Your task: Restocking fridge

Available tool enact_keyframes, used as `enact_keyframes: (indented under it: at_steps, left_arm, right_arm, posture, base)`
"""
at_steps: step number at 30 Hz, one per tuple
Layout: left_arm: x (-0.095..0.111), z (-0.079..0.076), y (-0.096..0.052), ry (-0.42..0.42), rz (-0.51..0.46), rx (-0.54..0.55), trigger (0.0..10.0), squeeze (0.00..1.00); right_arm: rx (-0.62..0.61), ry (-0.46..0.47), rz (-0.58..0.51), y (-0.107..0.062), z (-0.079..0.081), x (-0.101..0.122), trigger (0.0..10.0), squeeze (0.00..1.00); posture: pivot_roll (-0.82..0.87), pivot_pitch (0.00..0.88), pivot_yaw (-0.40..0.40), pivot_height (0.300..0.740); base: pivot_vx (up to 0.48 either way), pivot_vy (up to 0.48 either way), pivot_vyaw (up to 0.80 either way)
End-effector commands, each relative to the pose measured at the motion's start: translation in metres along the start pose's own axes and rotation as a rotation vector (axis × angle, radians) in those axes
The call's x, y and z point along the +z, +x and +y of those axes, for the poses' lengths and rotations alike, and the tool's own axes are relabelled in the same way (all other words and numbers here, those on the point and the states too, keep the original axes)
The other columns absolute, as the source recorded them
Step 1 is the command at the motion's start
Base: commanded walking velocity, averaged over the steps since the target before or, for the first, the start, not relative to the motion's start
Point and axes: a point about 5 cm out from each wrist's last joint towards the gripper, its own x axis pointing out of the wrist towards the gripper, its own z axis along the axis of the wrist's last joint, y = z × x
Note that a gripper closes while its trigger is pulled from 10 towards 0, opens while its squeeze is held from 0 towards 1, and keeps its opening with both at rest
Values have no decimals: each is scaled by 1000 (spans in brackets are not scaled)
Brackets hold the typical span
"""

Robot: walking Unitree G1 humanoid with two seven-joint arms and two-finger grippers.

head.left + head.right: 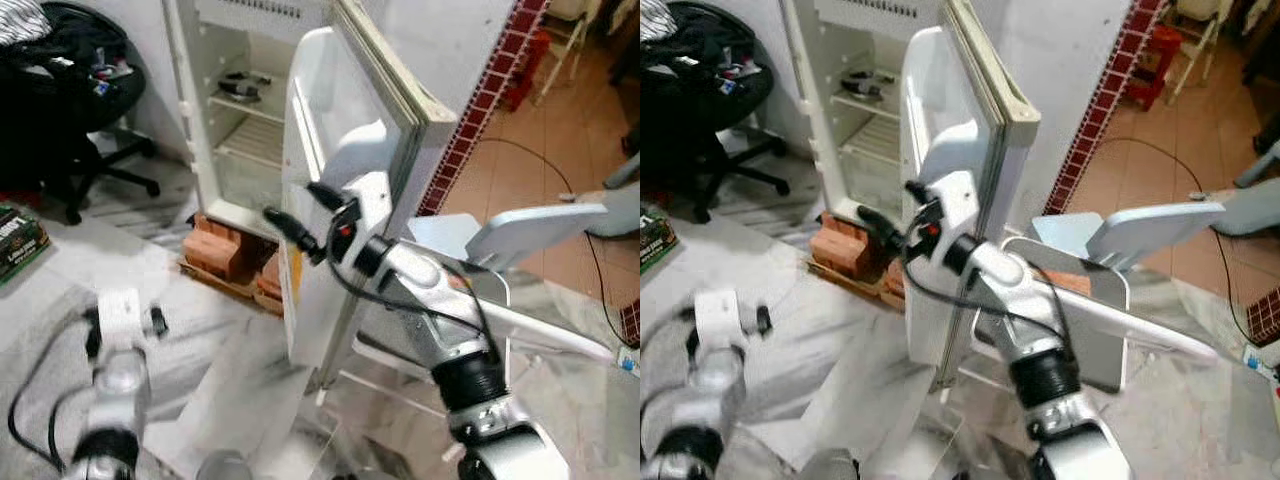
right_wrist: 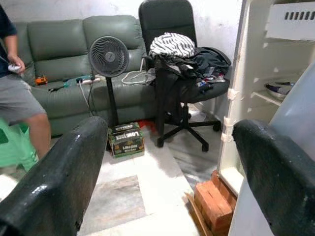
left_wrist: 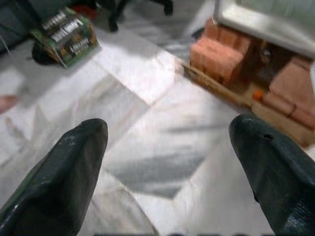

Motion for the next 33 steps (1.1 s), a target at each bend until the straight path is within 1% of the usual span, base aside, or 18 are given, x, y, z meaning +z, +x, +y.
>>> enact_keyframes:
  at_steps: [1,2,4,5,6,9,10,14,15,16,17,18,19,20,25,29,30,33]
  left_arm:
    - [16,-8,-4,-18,-102,-53,10000,0]
    - [16,-8,-4,-18,-102,-53,10000,0]
    - [20,-13,-21,-47,-184,-135,10000,0]
    - [20,-13,-21,-47,-184,-135,10000,0]
    - [23,-14,-24,-40,-208,-151,10000,0]
    - [24,-17,-28,-64,-209,-172,10000,0]
    - [27,-20,-31,-62,-222,-187,10000,0]
    - [30,-27,-35,-43,-236,-205,10000,0]
    - [30,-27,-35,-43,-236,-205,10000,0]
    - [33,-33,-41,-20,-263,-247,10000,0]
    - [33,-33,-41,-20,-263,-247,10000,0]
    - [33,-36,-45,-9,-271,-269,10000,0]
    - [33,-36,-45,-9,-271,-269,10000,0]
    - [32,-35,-45,-10,-263,-271,10000,0]
    - [33,-33,-47,-2,-251,-286,10000,0]
    - [33,-34,-47,10,-246,-301,10000,0]
    - [33,-36,-47,14,-245,-307,10000,0]
    - [33,-36,-48,19,-240,-313,10000,0]
  right_arm:
    - [-37,-13,3,-7,-13,1,10000,0]
    - [-37,-13,3,-7,-13,1,10000,0]
    - [-58,-16,54,-21,-22,-10,10000,0]
    - [-58,-16,54,-21,-22,-10,10000,0]
    - [-97,-34,121,-35,-29,-21,10000,0]
    - [-128,-31,159,-48,-37,-30,10000,0]
    - [-152,-21,200,-65,-45,-38,10000,0]
    - [-220,-26,221,-90,-55,-42,10000,0]
    - [-220,-26,221,-90,-55,-42,10000,0]
    - [-285,2,190,-104,-57,-41,10000,0]
    - [-285,2,190,-104,-57,-41,10000,0]
    - [-314,14,173,-114,-55,-42,10000,0]
    - [-314,14,173,-114,-55,-42,10000,0]
    - [-320,31,177,-125,-50,-46,10000,0]
    - [-291,106,198,-154,-43,-54,10000,0]
    - [-287,109,239,-171,-44,-57,10000,0]
    - [-331,90,260,-181,-50,-58,10000,0]
    - [-401,62,263,-189,-57,-56,10000,0]
  posture:
    - [193,0,-88,740]
    - [193,0,-88,740]
    - [193,0,-88,740]
    - [193,0,-88,740]
    - [203,0,-89,740]
    - [202,0,-88,740]
    - [198,0,-85,740]
    - [184,0,-76,740]
    - [184,0,-76,740]
    - [178,0,-72,740]
    - [178,0,-72,740]
    - [172,0,-69,740]
    - [172,0,-69,740]
    - [165,0,-67,740]
    - [136,0,-46,740]
    - [121,0,-37,740]
    - [116,0,-32,740]
    - [110,0,-27,740]
  base:
    - [0,0,0]
    - [0,0,0]
    - [0,0,0]
    - [0,0,0]
    - [0,0,0]
    - [0,0,0]
    - [0,0,0]
    - [0,0,0]
    - [0,0,0]
    - [0,0,0]
    - [0,0,0]
    - [0,0,0]
    - [0,0,0]
    - [0,0,0]
    - [0,0,0]
    - [0,0,0]
    - [0,0,0]
    - [0,0,0]
